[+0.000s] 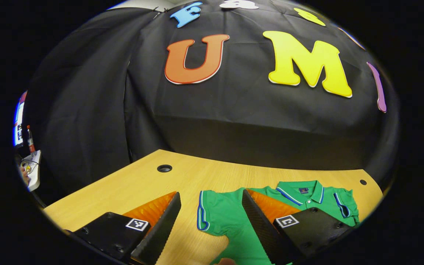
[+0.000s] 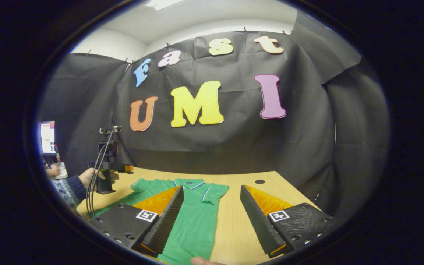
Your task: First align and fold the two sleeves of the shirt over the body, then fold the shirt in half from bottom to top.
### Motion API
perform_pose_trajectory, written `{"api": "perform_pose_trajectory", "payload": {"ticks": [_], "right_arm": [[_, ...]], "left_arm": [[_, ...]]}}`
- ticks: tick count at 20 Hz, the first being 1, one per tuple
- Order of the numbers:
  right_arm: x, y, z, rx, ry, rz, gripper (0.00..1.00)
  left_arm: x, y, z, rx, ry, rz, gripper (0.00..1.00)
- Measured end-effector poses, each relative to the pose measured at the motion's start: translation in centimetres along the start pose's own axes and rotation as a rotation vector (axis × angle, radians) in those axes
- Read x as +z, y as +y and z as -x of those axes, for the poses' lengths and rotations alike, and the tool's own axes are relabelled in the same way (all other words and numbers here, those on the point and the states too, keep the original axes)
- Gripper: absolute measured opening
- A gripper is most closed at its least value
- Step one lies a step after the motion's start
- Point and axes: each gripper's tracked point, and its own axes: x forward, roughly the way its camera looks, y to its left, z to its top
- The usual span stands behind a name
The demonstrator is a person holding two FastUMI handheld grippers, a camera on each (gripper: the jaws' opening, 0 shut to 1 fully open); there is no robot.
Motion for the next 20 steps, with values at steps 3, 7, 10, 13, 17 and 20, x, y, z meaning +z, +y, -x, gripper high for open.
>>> {"api": "perform_pose_trajectory", "payload": {"ticks": [3, 7, 10, 13, 17, 20], "right_arm": [[-0.1, -0.3, -0.1, -0.007, -0.004, -0.004, 0.94], [0.3, 0.2, -0.7, -0.013, -0.015, 0.039, 0.94], [-0.3, 0.8, -1.0, -0.012, -0.003, 0.052, 0.94], [-0.9, 1.4, -1.4, -0.004, 0.013, 0.073, 0.94], [-1.6, 2.1, -1.7, -0.003, 0.031, 0.101, 0.94], [-1.8, 2.6, -1.8, 0.008, 0.036, 0.104, 0.95]], "left_arm": [[-2.5, 0.9, -2.5, 0.001, 0.043, 0.028, 1.0], [-6.6, 1.0, -4.3, -0.037, 0.171, 0.057, 1.0], [-9.0, 1.5, -5.5, -0.042, 0.248, 0.027, 1.0], [-8.2, 1.3, -6.0, -0.06, 0.236, 0.047, 0.84], [-9.3, 1.2, -7.1, -0.053, 0.299, -0.001, 0.6], [-9.4, 1.3, -7.1, -0.035, 0.312, -0.064, 0.75]]}}
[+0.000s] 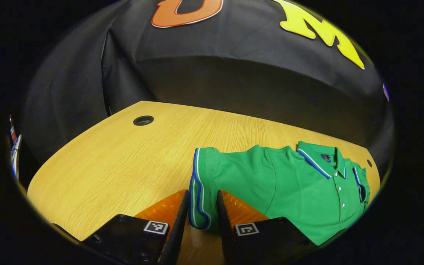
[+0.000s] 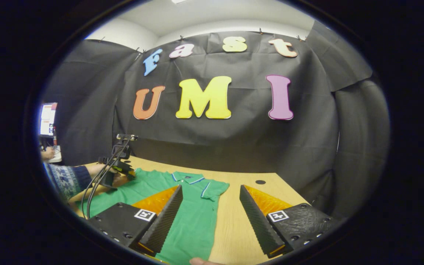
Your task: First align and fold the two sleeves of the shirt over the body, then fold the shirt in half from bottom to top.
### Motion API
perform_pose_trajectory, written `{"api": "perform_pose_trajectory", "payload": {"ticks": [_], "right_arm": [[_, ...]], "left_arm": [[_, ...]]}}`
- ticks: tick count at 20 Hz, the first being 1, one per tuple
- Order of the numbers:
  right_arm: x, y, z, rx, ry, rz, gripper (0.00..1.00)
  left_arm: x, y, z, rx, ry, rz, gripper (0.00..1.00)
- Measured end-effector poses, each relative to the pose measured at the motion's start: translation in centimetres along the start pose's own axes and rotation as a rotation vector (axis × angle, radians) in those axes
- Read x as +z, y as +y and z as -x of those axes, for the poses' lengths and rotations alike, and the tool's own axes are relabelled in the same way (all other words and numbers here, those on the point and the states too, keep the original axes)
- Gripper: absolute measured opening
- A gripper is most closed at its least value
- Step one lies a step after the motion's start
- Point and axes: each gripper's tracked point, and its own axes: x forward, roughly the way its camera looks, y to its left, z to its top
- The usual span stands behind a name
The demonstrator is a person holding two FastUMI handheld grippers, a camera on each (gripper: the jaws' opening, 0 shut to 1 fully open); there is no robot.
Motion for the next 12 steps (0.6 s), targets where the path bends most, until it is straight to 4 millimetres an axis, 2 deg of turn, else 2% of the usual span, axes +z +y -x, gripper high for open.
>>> {"api": "perform_pose_trajectory", "payload": {"ticks": [2, 4, 7, 12], "right_arm": [[0.0, 0.1, 0.0, 0.004, 0.0, 0.003, 0.95], [0.2, -0.1, 0.1, -0.001, -0.006, 0.004, 0.95], [0.6, -0.6, 0.2, -0.007, -0.016, -0.003, 0.95], [0.2, -1.0, -0.1, -0.015, -0.004, -0.023, 0.95]], "left_arm": [[0.1, -0.9, -0.1, -0.022, -0.002, -0.006, 0.25], [0.1, -0.9, 0.0, -0.017, 0.007, -0.022, 0.09], [1.5, -1.6, 0.6, -0.011, -0.024, -0.035, 0.07], [3.9, -5.3, 2.3, -0.059, -0.065, -0.067, 0.07]]}}
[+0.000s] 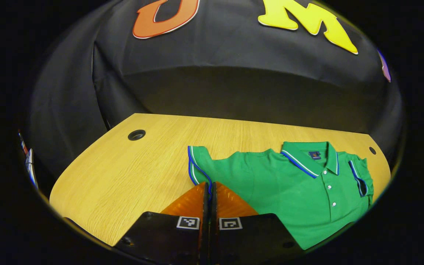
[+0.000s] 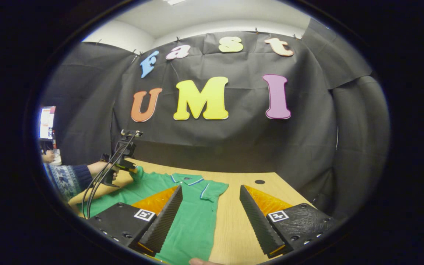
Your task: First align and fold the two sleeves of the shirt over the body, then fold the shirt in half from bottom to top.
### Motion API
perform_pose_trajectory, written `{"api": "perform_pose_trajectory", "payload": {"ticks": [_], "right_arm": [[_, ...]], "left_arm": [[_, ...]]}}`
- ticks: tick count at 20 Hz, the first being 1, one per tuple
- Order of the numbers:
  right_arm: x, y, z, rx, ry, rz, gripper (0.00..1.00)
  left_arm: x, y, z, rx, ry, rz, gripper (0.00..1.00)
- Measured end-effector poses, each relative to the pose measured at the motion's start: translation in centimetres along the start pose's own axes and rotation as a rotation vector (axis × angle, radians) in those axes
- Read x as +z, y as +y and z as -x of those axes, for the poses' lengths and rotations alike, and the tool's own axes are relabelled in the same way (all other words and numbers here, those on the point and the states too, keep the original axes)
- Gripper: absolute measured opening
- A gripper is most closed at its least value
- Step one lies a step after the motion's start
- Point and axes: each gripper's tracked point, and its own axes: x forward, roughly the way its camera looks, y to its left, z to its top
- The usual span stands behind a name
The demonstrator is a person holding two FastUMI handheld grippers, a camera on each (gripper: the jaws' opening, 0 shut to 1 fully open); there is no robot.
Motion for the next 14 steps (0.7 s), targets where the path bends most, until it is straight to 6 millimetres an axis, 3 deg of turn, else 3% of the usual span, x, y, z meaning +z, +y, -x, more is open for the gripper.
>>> {"api": "perform_pose_trajectory", "payload": {"ticks": [7, 8, 9, 11, 12, 14], "right_arm": [[-0.4, -0.2, -0.3, -0.01, 0.012, 0.025, 0.95], [-0.3, -0.2, -0.2, -0.011, 0.01, 0.028, 0.95], [-0.2, -0.2, -0.2, -0.014, 0.007, 0.028, 0.95], [-0.1, -0.4, -0.2, -0.018, 0.006, 0.025, 0.95], [-0.1, -0.4, -0.2, -0.019, 0.006, 0.026, 0.95], [0.1, -0.5, 0.0, -0.024, 0.005, 0.029, 0.95]], "left_arm": [[0.1, -6.5, 0.6, -0.044, 0.014, -0.073, 0.07], [0.1, -7.2, 1.0, -0.044, 0.021, -0.074, 0.13], [0.1, -8.4, 1.2, -0.085, 0.016, -0.059, 0.21], [1.1, -11.0, 2.6, -0.146, -0.016, -0.027, 0.73], [1.7, -10.9, 3.3, -0.15, -0.04, -0.021, 0.88], [2.4, -11.0, 4.8, -0.144, -0.067, -0.024, 1.0]]}}
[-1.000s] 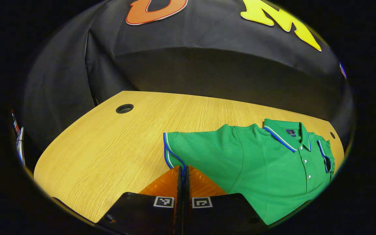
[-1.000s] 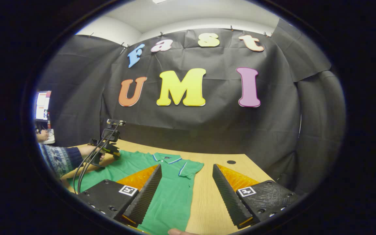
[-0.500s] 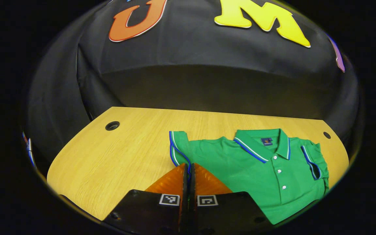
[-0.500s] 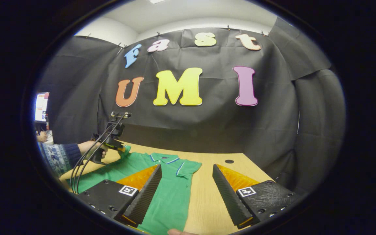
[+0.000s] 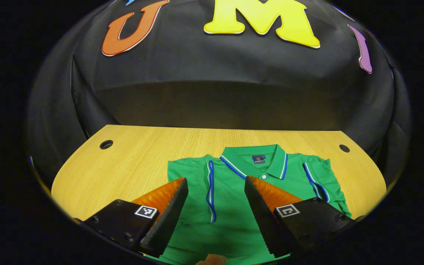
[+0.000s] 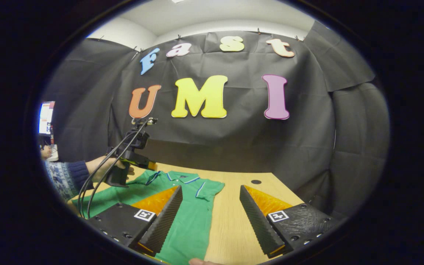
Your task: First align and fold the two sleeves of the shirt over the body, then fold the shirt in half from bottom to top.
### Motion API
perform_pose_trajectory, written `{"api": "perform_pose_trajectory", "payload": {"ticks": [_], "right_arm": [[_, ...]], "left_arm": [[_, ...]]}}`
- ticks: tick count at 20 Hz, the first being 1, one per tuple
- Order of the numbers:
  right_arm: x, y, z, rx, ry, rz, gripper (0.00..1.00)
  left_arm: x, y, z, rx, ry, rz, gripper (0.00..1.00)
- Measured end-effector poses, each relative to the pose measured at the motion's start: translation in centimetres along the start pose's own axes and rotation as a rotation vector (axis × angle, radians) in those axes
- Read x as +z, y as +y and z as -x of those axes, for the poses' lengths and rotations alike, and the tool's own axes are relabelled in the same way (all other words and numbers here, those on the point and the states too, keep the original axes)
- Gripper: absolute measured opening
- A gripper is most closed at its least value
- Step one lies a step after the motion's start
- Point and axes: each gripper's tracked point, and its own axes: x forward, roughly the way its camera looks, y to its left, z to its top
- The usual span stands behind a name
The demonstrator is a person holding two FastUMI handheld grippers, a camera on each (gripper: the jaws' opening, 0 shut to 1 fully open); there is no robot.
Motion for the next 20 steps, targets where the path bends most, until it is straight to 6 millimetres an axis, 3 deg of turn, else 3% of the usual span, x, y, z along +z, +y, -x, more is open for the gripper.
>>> {"api": "perform_pose_trajectory", "payload": {"ticks": [3, 6, 10, 13, 17, 20], "right_arm": [[0.8, 0.3, 0.6, 0.0, -0.013, 0.002, 0.95], [1.8, 0.5, 1.4, -0.007, -0.031, 0.016, 0.95], [3.9, 0.9, 3.3, -0.022, -0.063, 0.016, 0.96], [5.7, 1.3, 5.0, -0.032, -0.092, 0.021, 0.96], [6.6, 1.9, 7.6, -0.067, -0.094, 0.038, 0.95], [5.5, 2.4, 10.0, -0.072, -0.089, 0.067, 0.95]], "left_arm": [[1.8, 1.0, 3.2, 0.048, -0.064, -0.004, 1.0], [3.5, 1.5, 7.8, 0.046, -0.147, 0.017, 1.0], [3.6, 2.4, 14.8, 0.031, -0.22, 0.02, 1.0], [1.8, 3.2, 20.0, 0.028, -0.255, -0.007, 1.0], [-2.1, 4.8, 24.1, 0.049, -0.28, -0.029, 1.0], [-6.1, 5.3, 26.2, 0.043, -0.26, -0.018, 1.0]]}}
